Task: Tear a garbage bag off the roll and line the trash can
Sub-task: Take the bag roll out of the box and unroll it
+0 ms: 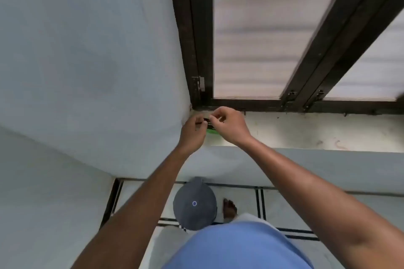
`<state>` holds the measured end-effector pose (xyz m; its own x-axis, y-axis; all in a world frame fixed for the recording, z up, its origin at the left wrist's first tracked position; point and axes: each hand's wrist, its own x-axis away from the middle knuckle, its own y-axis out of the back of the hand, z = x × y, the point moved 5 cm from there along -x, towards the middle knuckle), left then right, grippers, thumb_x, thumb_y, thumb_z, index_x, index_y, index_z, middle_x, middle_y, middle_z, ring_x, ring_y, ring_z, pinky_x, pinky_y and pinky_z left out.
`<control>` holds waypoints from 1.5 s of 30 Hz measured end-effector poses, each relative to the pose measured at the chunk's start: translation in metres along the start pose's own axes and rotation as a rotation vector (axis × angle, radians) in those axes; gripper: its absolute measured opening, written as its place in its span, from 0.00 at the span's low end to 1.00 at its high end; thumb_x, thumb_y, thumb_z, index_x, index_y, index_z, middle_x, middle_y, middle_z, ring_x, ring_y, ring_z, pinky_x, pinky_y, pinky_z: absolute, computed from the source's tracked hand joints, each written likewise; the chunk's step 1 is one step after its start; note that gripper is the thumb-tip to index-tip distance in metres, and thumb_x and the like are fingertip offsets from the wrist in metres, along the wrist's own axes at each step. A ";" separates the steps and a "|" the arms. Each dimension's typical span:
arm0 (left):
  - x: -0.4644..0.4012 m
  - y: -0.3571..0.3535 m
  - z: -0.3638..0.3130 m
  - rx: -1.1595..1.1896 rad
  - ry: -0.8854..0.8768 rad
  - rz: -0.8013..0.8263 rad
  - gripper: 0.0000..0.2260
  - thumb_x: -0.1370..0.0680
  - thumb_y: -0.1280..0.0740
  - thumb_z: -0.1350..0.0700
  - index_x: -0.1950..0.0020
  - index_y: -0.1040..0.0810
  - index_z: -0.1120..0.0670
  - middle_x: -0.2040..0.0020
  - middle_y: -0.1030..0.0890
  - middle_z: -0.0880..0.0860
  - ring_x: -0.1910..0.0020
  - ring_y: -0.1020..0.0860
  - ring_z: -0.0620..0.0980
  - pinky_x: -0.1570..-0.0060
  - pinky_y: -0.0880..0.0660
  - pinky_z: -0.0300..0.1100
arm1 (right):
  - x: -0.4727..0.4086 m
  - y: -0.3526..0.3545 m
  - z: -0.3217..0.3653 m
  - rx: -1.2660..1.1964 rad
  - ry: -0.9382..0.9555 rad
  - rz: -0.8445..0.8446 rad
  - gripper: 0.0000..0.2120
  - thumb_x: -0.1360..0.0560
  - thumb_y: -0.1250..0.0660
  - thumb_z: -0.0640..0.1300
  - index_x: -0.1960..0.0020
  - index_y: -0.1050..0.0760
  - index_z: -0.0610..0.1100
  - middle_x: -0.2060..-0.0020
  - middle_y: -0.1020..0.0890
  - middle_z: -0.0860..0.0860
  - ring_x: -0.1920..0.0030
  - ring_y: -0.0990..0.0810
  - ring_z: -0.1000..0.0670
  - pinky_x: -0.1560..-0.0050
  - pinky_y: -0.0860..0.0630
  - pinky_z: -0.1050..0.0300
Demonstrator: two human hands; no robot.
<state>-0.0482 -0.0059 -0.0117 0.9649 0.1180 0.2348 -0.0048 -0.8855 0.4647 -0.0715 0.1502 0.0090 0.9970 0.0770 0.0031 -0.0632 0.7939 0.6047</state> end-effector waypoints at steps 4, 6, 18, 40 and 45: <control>-0.017 -0.022 0.028 -0.049 0.206 0.096 0.20 0.13 0.39 0.60 0.21 0.27 0.55 0.24 0.22 0.55 0.29 0.22 0.55 0.41 0.29 0.41 | -0.032 -0.027 -0.027 0.348 -0.036 0.165 0.19 0.18 0.28 0.53 0.28 0.18 0.50 0.31 0.19 0.50 0.27 0.26 0.45 0.29 0.24 0.44; -0.021 -0.027 0.039 -0.056 0.246 0.097 0.21 0.14 0.39 0.62 0.20 0.27 0.56 0.23 0.23 0.56 0.29 0.23 0.55 0.41 0.29 0.41 | -0.045 -0.045 -0.042 0.513 -0.039 0.249 0.31 0.20 0.26 0.55 0.19 0.27 0.49 0.25 0.23 0.47 0.24 0.29 0.41 0.26 0.27 0.42; -0.033 -0.028 0.063 0.073 0.289 0.135 0.15 0.12 0.37 0.44 0.31 0.24 0.52 0.39 0.17 0.52 0.38 0.16 0.57 0.39 0.19 0.55 | -0.049 -0.037 -0.077 0.161 -0.133 0.167 0.29 0.25 0.21 0.49 0.28 0.26 0.51 0.40 0.15 0.51 0.42 0.17 0.48 0.43 0.16 0.46; -0.071 -0.021 -0.068 -0.554 -0.368 -0.044 0.14 0.13 0.37 0.44 0.51 0.22 0.52 0.60 0.20 0.48 0.64 0.23 0.48 0.68 0.34 0.41 | -0.047 -0.009 -0.091 0.038 -0.152 0.295 0.31 0.23 0.18 0.53 0.23 0.23 0.55 0.34 0.14 0.52 0.37 0.16 0.46 0.35 0.17 0.44; -0.074 -0.032 -0.050 -0.514 -0.252 0.114 0.17 0.16 0.31 0.42 0.30 0.19 0.46 0.38 0.22 0.49 0.44 0.20 0.47 0.49 0.22 0.45 | -0.047 -0.009 -0.087 0.052 -0.089 0.281 0.38 0.28 0.17 0.59 0.23 0.28 0.55 0.34 0.16 0.53 0.37 0.17 0.48 0.39 0.16 0.45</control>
<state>-0.1321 0.0361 -0.0016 0.9832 -0.1314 0.1269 -0.1787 -0.5470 0.8178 -0.1218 0.1919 -0.0657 0.9408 0.2348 0.2443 -0.3373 0.7166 0.6105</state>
